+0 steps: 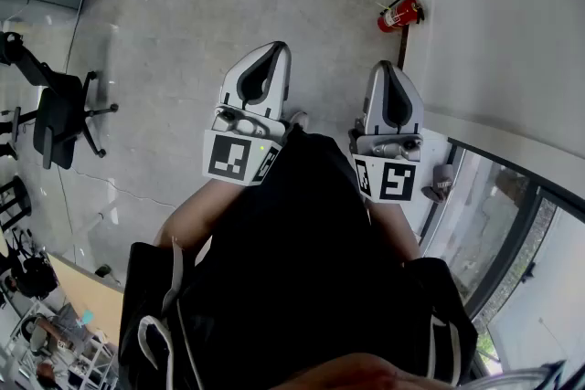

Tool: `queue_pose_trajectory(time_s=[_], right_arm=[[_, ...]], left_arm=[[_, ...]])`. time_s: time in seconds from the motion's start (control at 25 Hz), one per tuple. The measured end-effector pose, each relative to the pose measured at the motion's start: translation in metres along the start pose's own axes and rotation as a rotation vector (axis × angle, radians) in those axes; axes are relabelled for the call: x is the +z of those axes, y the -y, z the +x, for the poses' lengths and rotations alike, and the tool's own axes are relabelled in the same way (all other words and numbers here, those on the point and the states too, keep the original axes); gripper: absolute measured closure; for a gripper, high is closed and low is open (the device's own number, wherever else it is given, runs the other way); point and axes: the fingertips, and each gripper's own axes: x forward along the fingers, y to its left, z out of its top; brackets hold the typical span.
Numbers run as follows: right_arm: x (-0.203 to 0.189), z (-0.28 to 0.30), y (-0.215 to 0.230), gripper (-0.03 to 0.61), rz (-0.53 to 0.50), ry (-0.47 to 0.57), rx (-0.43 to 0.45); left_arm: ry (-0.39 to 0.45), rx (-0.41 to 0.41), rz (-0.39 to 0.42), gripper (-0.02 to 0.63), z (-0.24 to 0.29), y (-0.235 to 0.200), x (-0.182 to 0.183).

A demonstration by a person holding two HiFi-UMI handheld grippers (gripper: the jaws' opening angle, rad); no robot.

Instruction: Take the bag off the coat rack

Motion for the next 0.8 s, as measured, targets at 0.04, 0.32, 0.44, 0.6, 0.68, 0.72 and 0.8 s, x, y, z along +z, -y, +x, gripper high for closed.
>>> queue_pose_trajectory(time_s=[0.04, 0.32, 0.44, 0.6, 0.68, 0.72, 0.8], right_arm=[[-0.001, 0.0, 0.0, 0.558, 0.004, -0.001, 0.002], [-0.003, -0.001, -0.003, 0.558, 0.015, -0.003, 0.033], [-0.002, -0.001, -0.007, 0.557, 0.028, -0.009, 0.055], [-0.005, -0.003, -0.003, 0.557, 0.02, -0.024, 0.059], [-0.008, -0.007, 0.001, 0.557, 0.023, -0.025, 0.065], [-0.011, -0.009, 0.003, 0.557, 0.025, -0.026, 0.069], [-0.016, -0.013, 0.008, 0.557, 0.034, -0.027, 0.07]], left_arm=[[-0.001, 0.003, 0.001, 0.594, 0.0, 0.0, 0.0], [-0.007, 0.021, 0.001, 0.594, -0.005, -0.002, -0.006], [-0.004, 0.03, 0.002, 0.594, -0.008, -0.004, -0.002], [0.004, 0.04, 0.015, 0.594, -0.009, -0.005, 0.001], [0.005, 0.055, 0.021, 0.594, -0.01, -0.005, -0.001], [0.005, 0.067, 0.023, 0.594, -0.011, -0.005, -0.003], [0.001, 0.094, 0.027, 0.594, -0.013, -0.009, -0.006]])
